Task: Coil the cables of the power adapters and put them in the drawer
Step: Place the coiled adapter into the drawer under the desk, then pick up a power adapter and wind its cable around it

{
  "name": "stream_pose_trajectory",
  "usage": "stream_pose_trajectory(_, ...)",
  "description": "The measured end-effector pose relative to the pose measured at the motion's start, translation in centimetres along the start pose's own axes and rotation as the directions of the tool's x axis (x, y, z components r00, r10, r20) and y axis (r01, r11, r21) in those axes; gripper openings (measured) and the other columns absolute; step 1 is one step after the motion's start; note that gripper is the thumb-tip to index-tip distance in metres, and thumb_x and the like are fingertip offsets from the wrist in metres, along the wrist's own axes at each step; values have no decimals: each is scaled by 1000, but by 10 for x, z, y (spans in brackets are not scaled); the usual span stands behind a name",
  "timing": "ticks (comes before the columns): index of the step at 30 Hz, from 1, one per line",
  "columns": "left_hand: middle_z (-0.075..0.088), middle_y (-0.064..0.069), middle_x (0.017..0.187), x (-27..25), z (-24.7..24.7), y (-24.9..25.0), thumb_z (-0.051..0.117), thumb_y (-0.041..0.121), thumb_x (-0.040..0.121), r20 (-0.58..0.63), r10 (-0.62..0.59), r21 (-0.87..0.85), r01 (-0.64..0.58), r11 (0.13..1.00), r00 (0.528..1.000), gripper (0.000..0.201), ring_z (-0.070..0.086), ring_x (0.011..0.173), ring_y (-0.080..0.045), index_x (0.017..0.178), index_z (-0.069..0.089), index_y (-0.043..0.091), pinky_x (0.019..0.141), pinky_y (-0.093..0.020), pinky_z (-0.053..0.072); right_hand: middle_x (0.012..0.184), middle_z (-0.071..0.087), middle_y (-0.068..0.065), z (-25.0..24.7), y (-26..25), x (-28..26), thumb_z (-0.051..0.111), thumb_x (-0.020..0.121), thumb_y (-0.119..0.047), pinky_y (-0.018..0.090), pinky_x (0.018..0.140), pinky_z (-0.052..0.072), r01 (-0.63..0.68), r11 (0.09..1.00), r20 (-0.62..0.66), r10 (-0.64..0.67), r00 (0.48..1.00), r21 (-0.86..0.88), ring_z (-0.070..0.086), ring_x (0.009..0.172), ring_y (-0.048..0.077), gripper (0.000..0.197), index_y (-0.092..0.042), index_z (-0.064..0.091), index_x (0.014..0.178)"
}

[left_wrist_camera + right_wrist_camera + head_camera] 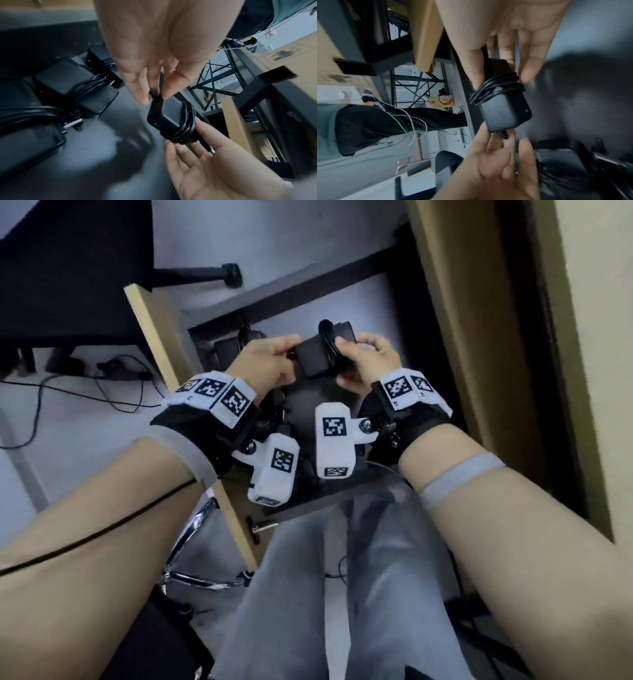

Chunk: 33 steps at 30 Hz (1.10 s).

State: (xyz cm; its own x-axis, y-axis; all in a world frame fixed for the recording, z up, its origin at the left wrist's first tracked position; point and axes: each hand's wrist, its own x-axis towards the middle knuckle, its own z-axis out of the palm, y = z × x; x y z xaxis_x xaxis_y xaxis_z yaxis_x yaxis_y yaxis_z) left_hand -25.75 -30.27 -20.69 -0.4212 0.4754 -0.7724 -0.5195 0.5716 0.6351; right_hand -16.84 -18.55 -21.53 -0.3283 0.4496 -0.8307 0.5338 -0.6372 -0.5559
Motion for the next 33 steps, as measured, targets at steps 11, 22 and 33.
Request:
stream_pose_trajectory(11, 61, -10, 97, 26, -9, 0, 43, -3, 46, 12, -60, -53, 61, 997, 998, 54, 55, 93, -20, 96, 60, 10, 85, -29, 42, 92, 54, 4, 26, 7, 54, 62, 86, -11, 27, 73, 54, -81, 995, 46, 84, 995, -53, 57, 103, 24, 18, -18, 50, 97)
stream_pose_trajectory(22, 59, 4, 112, -10, -14, 20, 44, -8, 87, -111, 26, 0, -26, 1000, 994, 48, 55, 86, -1, 130, 49, 11, 67, -13, 45, 95, 50, 5, 9, -4, 8, 68, 79, -21, 41, 88, 51, -152, 984, 28, 156, 987, -95, 60, 84, 20, 69, -20, 31, 137)
stream_pose_trajectory(33, 66, 8, 79, -127, 86, 119, 51, 7, 78, 80, 291, -154, -277, 949, 953, 28, 52, 58, -5, 100, 62, 21, 51, -18, 32, 73, 58, 2, -89, -74, -163, 51, 93, -16, 20, 56, 45, 126, 963, 220, -180, 959, 239, 55, 59, 13, 10, -19, 58, 86)
